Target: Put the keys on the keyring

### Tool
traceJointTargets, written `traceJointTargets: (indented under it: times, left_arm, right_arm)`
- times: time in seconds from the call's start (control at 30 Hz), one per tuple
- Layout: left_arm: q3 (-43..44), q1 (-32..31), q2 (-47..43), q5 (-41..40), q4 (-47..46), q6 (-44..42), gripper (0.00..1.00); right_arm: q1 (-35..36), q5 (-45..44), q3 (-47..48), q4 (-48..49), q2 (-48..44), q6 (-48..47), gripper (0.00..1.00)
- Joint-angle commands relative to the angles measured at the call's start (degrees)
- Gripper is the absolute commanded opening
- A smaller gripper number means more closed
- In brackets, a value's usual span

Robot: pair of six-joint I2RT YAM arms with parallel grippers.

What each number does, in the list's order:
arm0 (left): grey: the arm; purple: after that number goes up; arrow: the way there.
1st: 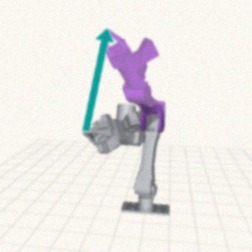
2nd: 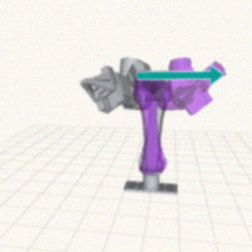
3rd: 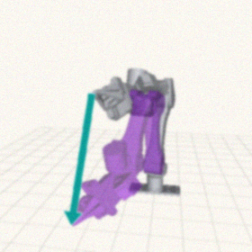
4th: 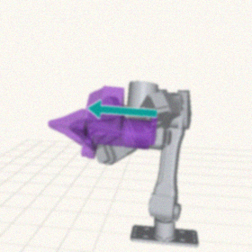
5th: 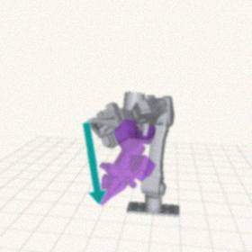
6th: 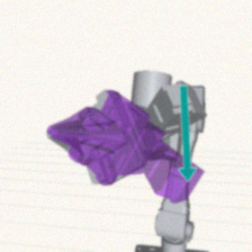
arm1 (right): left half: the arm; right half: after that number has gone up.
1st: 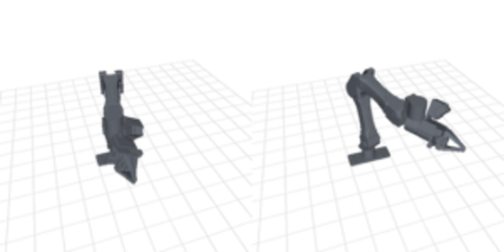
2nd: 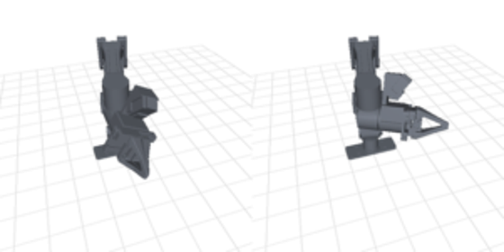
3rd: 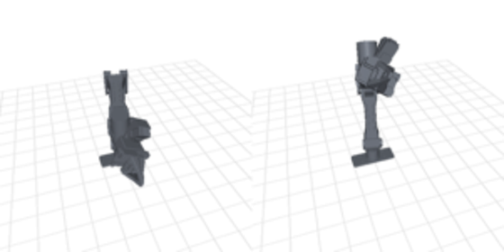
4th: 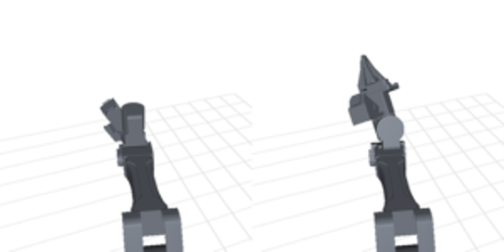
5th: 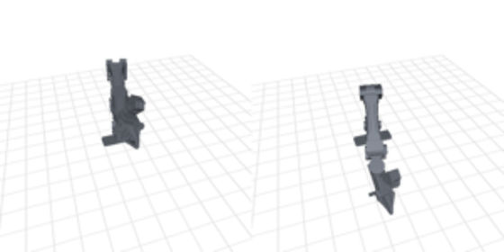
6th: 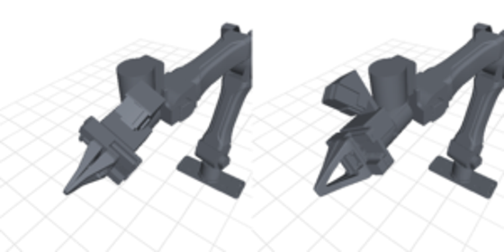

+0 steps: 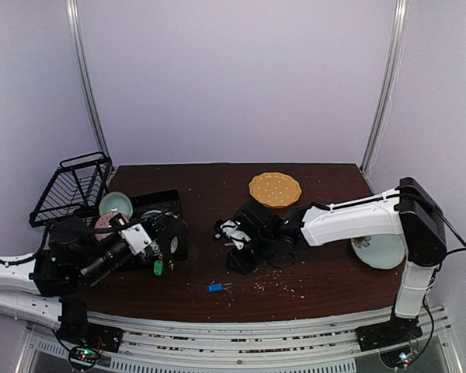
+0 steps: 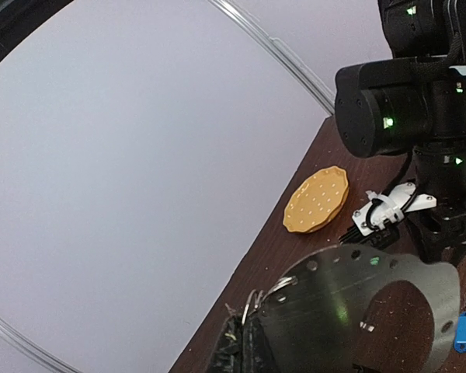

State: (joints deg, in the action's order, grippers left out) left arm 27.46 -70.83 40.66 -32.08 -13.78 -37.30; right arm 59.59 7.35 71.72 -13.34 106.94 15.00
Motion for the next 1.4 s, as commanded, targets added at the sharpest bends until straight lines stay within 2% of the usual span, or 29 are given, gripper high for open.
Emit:
traceJointTargets:
  times: [0.0,0.1,0.37,0.47,0.67,0.83,1.0,1.17,1.27,1.37]
  left_arm:
    - [0.33,0.96,-0.03,-0.29,-2.93,2.19,0.00]
    - [0.43,1.92,-0.63,1.06,-2.73,2.76,0.00]
    - [0.56,3.51,-1.62,3.37,-2.83,3.88,0.00]
    - [0.57,4.83,-1.63,5.04,-3.07,4.53,0.00]
    - [1.69,6.84,-1.26,7.94,-1.87,6.25,0.00]
    - [1.72,6.84,-2.01,8.73,-1.25,6.29,0.00]
    - [1.63,6.84,-2.58,9.88,-0.81,6.62,0.00]
    - [1.63,6.84,-1.99,9.93,-0.48,6.62,0.00]
    - [1.63,6.84,-1.56,10.08,-0.37,6.56,0.00]
    - [1.67,6.91,-1.34,10.10,-0.46,6.50,0.00]
  right_arm:
    - [2.46,6.77,-1.45,1.18,-0.54,-11.07,0.32]
    - [4.64,8.23,-4.21,3.99,0.08,-16.30,0.33]
    - [4.94,7.10,-3.88,6.29,1.93,-17.67,0.32]
    - [5.17,5.91,-1.61,3.79,3.26,-16.45,0.32]
    - [5.80,0.90,9.57,-9.91,9.39,-15.52,0.33]
    - [6.81,-2.50,13.99,-15.24,12.39,-15.68,0.29]
    - [6.89,-4.57,13.81,-16.67,12.54,-15.45,0.29]
    - [7.24,-2.42,13.84,-17.63,12.80,-15.98,0.29]
    - [7.23,-2.52,13.73,-17.34,12.97,-16.21,0.23]
    - [7.35,-2.74,13.47,-16.86,12.95,-16.21,0.21]
